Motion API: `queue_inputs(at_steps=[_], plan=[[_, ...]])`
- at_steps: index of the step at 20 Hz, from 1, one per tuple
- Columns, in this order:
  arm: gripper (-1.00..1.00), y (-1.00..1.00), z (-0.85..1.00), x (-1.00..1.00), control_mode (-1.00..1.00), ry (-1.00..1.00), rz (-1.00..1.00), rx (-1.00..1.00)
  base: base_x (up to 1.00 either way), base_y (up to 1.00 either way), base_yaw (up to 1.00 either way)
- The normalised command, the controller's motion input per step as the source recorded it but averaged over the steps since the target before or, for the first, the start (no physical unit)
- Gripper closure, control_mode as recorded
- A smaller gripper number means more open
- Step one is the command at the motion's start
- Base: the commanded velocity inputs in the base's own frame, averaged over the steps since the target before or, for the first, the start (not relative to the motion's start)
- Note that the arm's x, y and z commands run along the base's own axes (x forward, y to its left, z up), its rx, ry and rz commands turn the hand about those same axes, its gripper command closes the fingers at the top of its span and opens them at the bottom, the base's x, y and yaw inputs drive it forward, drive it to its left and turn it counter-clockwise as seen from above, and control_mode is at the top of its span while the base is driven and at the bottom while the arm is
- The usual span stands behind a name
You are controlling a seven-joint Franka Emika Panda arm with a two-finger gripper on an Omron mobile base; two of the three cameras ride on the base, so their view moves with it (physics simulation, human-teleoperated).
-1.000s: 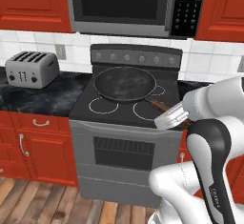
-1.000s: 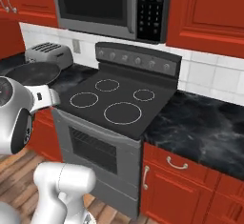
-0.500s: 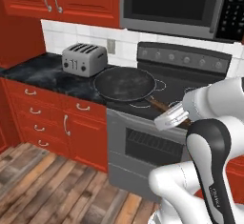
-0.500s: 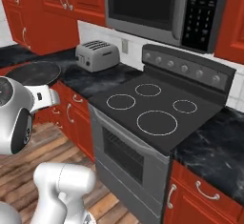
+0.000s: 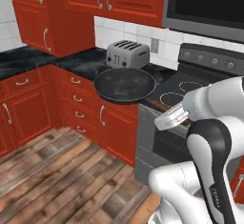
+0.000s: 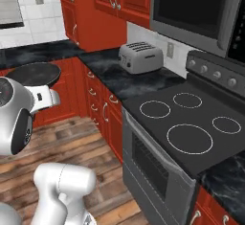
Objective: Move the pot and pan from the stove into the sink.
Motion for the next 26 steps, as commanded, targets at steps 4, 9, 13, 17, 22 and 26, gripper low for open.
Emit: queue_inputs(at_steps=[4, 9, 13, 17, 22, 26], plan=[[1.00, 0.00, 0.00, 0.00, 1.00, 0.00, 0.00, 0.00, -0.12, -0.03, 0.42], [1.00, 0.00, 0.00, 0.00, 1.00, 0.00, 0.00, 0.00, -0.06, -0.02, 0.36], [1.00, 0.00, 0.00, 0.00, 1.00, 0.00, 0.00, 0.00, -0.05, -0.01, 0.27], [1.00, 0.00, 0.00, 0.00, 1.00, 0.00, 0.00, 0.00, 0.00, 0.28, 0.06], [1.00, 0.00, 0.00, 0.00, 1.00, 0.00, 0.00, 0.00, 0.01, 0.80, 0.01], [1.00, 0.00, 0.00, 0.00, 1.00, 0.00, 0.00, 0.00, 0.05, 0.84, 0.01]])
